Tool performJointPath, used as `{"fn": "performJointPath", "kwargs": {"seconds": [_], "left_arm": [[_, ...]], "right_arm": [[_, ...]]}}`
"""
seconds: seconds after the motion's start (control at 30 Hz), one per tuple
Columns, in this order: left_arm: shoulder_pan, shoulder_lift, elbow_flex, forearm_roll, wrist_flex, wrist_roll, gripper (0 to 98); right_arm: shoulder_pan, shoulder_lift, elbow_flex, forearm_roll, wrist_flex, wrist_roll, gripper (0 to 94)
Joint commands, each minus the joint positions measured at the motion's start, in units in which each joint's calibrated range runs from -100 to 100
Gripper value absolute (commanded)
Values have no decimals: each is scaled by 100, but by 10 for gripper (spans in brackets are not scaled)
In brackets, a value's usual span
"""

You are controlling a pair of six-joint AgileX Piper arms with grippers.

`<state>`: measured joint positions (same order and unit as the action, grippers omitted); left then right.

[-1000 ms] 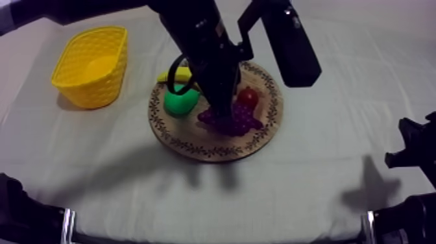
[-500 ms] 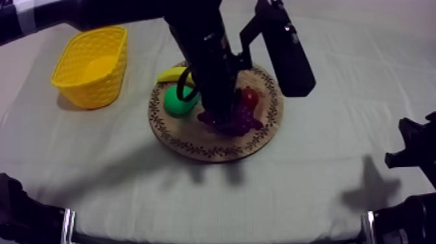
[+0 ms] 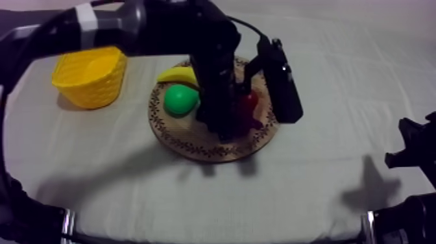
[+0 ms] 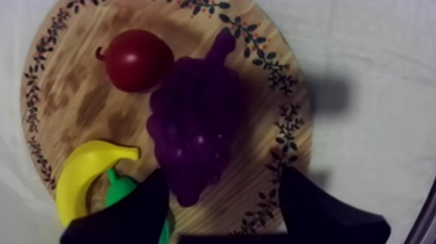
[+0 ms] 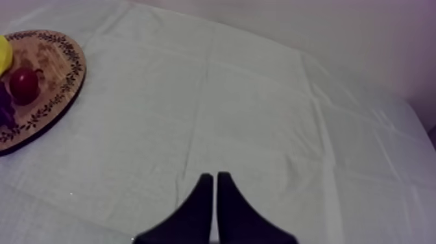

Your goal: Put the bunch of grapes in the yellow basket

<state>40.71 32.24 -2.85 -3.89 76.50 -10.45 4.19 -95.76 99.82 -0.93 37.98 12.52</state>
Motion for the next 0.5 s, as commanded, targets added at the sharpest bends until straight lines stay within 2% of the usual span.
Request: {"fn": "performJointPath", "kwargs": {"seconds": [0.0, 0.47], "left_arm": [[-9, 169, -65, -4, -56, -14, 666], [-52, 920, -806, 3, 49, -74, 692]], "right_arm": [[2, 0, -4, -2, 0, -9, 3], [2, 0, -4, -2, 0, -9, 3]]}}
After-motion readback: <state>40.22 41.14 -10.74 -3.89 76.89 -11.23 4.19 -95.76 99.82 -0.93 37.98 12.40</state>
